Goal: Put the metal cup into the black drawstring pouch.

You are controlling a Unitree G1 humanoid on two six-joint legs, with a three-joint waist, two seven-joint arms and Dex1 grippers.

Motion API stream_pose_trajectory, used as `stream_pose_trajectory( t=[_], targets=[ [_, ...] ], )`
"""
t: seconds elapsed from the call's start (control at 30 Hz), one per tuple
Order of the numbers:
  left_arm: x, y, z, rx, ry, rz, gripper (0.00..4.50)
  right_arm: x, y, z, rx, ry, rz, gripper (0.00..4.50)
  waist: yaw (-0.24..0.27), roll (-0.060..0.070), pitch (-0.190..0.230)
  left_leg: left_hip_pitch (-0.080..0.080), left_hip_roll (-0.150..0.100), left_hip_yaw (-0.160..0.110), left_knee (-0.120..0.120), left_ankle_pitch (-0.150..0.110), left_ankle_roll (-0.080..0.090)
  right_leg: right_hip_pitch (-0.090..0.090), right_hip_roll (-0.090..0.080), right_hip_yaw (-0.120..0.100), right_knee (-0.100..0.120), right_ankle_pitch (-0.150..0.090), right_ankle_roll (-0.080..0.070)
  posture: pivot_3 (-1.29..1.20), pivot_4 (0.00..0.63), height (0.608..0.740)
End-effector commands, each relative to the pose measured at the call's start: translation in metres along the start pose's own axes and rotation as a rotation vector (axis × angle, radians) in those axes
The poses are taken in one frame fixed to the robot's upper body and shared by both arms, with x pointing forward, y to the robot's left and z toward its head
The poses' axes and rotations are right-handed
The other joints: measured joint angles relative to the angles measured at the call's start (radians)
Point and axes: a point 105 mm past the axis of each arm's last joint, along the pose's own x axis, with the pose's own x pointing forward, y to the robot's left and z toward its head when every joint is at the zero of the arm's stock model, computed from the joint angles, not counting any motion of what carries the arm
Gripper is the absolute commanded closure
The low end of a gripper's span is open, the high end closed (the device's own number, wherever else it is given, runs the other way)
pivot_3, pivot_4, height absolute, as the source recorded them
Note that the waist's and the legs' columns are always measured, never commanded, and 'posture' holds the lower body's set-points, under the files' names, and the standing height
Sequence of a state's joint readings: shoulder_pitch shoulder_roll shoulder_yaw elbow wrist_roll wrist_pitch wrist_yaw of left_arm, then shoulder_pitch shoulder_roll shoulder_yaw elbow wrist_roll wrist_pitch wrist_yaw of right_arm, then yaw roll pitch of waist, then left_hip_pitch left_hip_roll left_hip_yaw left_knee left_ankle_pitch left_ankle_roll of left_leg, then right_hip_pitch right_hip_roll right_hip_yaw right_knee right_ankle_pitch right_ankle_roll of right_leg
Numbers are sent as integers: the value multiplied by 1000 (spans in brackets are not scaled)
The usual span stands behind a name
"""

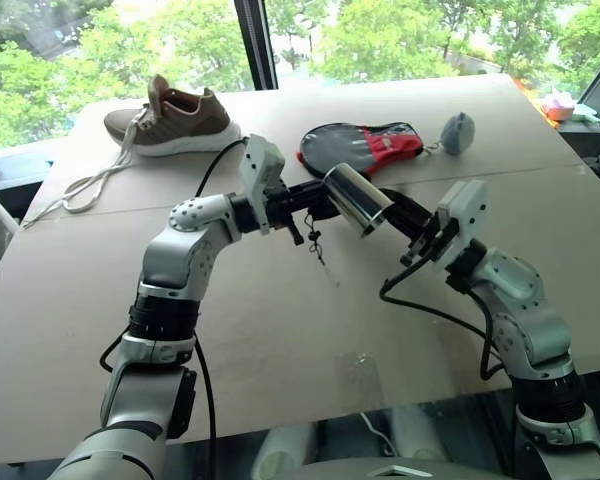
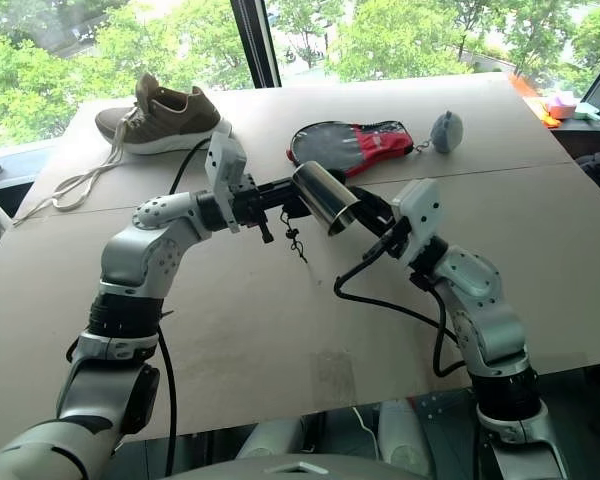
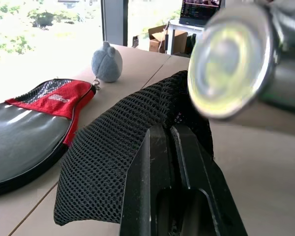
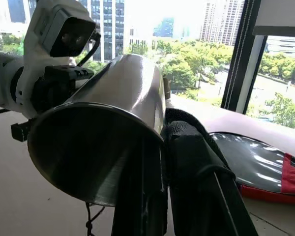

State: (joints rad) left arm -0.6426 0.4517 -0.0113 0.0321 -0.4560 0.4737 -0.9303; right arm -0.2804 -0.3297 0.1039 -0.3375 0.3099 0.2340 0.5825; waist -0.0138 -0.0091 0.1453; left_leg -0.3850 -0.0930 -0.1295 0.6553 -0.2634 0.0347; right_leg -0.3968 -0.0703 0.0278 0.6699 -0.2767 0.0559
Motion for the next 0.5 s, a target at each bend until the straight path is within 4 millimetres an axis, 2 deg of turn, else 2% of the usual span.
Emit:
stream_pose_trajectory(
  t=[0.03,0.27,0.37,0.5],
  targets=[
    [1,-4,16,29,-54,-18,4500,-4,-6,-2,-53,17,-25,4444,0,0,0,0,0,0,0,0,0,0,0,0,0,0,0,0,150,740],
    [4,-11,11,8,-54,-38,4500,-9,-13,-20,-119,108,-46,4444,-1,0,0,0,0,0,0,0,0,0,0,0,0,0,0,0,150,740],
    [8,-18,9,-3,-54,-62,4500,-1,-12,-16,-145,103,-59,4444,-1,0,0,0,0,0,0,0,0,0,0,0,0,0,0,0,150,740],
    [12,-29,3,-15,-42,-107,4500,15,-21,-13,-108,85,-186,4444,-3,0,0,0,0,0,0,0,0,-1,0,1,1,0,0,0,150,740]
  ],
)
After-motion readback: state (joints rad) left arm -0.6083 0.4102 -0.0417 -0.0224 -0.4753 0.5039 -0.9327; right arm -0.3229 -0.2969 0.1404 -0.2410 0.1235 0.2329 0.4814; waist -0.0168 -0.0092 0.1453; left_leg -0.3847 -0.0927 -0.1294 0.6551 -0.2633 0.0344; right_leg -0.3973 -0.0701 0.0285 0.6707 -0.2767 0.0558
